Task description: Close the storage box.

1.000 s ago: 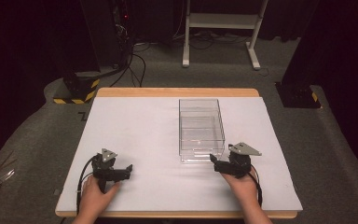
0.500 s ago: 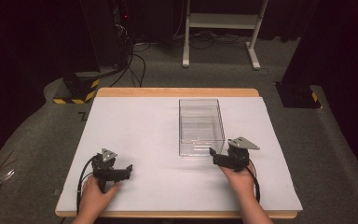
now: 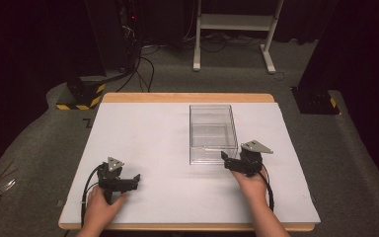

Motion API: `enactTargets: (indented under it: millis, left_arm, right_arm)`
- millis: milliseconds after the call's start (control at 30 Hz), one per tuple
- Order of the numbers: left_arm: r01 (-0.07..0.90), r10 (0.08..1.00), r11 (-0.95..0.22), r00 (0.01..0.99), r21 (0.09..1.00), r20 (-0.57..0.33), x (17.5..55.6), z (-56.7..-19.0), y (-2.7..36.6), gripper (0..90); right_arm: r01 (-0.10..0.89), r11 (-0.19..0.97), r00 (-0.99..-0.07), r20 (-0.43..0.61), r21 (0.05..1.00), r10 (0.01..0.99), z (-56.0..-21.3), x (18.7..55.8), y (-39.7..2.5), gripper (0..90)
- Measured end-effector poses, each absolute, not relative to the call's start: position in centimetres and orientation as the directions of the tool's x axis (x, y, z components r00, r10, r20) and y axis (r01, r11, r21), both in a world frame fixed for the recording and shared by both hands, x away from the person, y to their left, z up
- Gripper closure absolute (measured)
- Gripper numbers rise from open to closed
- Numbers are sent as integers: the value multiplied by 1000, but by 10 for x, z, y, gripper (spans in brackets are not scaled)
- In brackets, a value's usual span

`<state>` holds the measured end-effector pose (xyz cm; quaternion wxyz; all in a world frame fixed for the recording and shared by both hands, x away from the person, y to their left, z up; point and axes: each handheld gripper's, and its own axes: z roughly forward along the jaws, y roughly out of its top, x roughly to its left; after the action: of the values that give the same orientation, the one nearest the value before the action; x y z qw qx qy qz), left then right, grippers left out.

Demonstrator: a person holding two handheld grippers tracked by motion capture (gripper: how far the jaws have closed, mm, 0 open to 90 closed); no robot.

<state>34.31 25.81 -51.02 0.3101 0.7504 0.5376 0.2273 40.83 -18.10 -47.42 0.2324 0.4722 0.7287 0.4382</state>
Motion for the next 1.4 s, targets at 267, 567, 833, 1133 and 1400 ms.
enactTargets:
  millis: [267,567,833,1133,1400]
  left_arm:
    - [666,948,-229,318,710,7,343,-510,258,14]
    - [666,948,-229,318,710,7,343,-510,258,14]
    - [666,948,-230,319,710,8,343,-510,258,14]
    - [665,948,-232,319,710,10,343,-510,258,14]
    - [665,948,-231,319,710,9,343,-510,258,14]
  right_arm:
    - [489,160,-434,80,857,897,-475,417,-180,135]
    - [490,169,-442,77,855,893,-475,418,-179,131]
    - [489,171,-444,75,855,893,-475,418,-179,133]
    - [490,185,-457,71,852,887,-472,413,-181,144]
    - [474,184,-469,70,861,880,-469,401,-188,144]
